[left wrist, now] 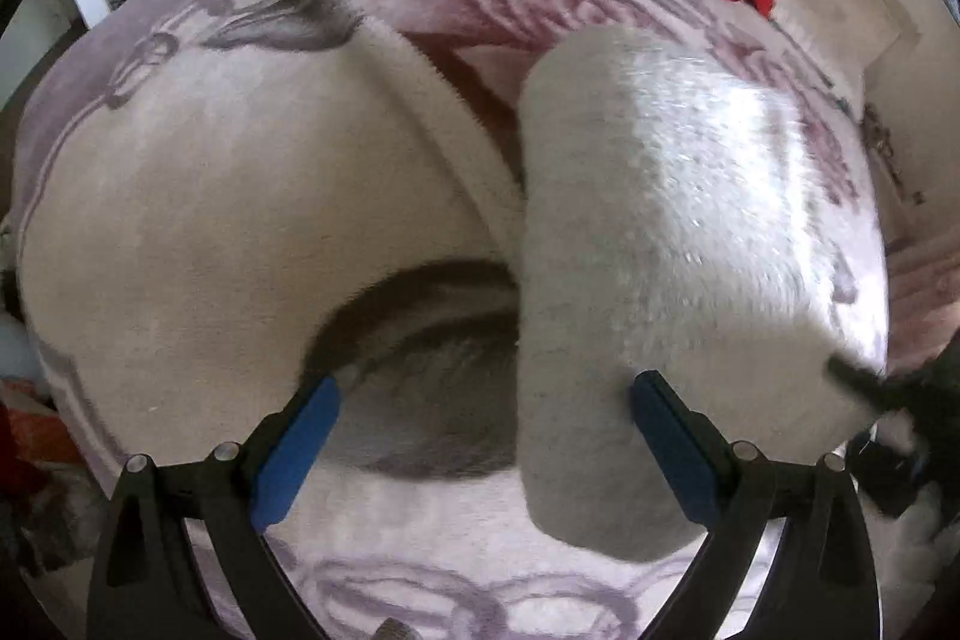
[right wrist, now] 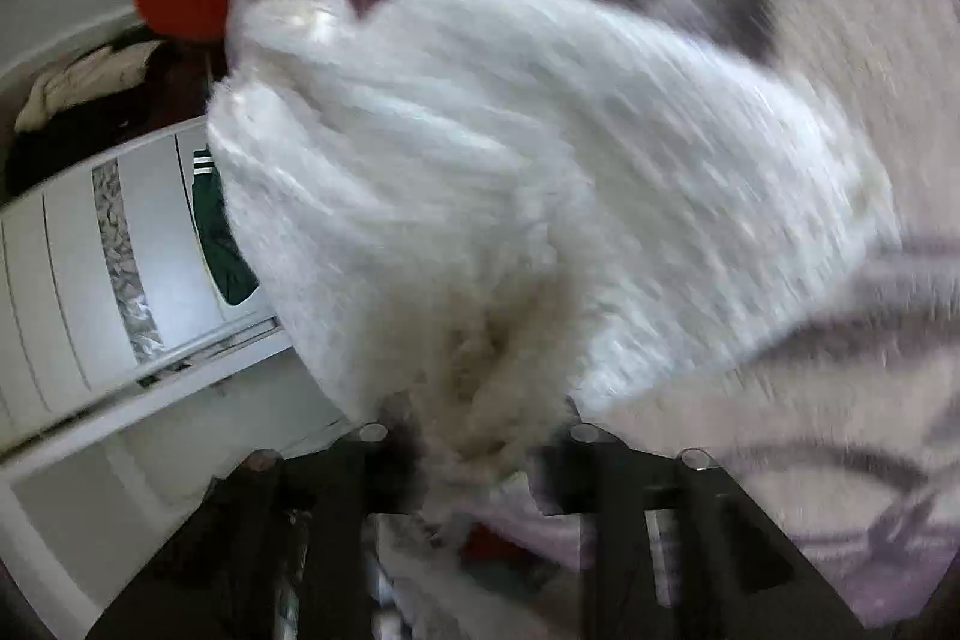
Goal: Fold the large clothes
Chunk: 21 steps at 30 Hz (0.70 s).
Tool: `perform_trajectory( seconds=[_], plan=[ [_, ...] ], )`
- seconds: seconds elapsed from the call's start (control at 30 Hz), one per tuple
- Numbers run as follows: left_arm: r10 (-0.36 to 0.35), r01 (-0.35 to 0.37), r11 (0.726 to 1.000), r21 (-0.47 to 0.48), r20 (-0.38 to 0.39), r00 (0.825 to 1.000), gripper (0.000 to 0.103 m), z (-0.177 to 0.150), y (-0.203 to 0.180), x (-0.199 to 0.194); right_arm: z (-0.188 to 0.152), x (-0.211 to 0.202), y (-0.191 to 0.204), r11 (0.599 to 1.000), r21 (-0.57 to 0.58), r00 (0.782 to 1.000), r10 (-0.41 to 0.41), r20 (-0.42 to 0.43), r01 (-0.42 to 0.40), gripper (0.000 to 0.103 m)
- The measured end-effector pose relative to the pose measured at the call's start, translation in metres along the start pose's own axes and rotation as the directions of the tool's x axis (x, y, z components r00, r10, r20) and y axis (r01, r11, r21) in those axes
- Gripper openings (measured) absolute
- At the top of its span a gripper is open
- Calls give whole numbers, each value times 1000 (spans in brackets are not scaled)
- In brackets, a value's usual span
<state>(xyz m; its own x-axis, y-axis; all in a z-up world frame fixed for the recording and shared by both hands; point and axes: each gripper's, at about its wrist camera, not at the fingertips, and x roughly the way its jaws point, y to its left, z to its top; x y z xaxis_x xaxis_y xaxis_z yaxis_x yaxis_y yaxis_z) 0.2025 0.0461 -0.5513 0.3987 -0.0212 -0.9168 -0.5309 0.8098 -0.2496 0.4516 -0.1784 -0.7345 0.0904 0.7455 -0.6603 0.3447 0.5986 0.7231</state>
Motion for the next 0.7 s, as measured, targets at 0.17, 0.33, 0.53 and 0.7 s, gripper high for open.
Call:
perform_trajectory(
  seconds=[0.17,0.33,0.53,0.7],
  plan=[
    [-21,19,994,107,25,999,103,3,-39,27,3,-41,33,975,-170,976,-108,191,141,20],
    [-161,164,986,35,-77,984,103,-1,-38,74,32,-4,-32,942,-79,939,-315,136,327,20],
    [-128,129,992,-8,18,992,103,5,-21,9,35,-10,-37,964,-64,966,-255,47,257,43],
    [109,-110,994,9,66,992,103,-14,18,-18,-2,-57,18,901,-221,927,-353,128,373,53]
  ],
)
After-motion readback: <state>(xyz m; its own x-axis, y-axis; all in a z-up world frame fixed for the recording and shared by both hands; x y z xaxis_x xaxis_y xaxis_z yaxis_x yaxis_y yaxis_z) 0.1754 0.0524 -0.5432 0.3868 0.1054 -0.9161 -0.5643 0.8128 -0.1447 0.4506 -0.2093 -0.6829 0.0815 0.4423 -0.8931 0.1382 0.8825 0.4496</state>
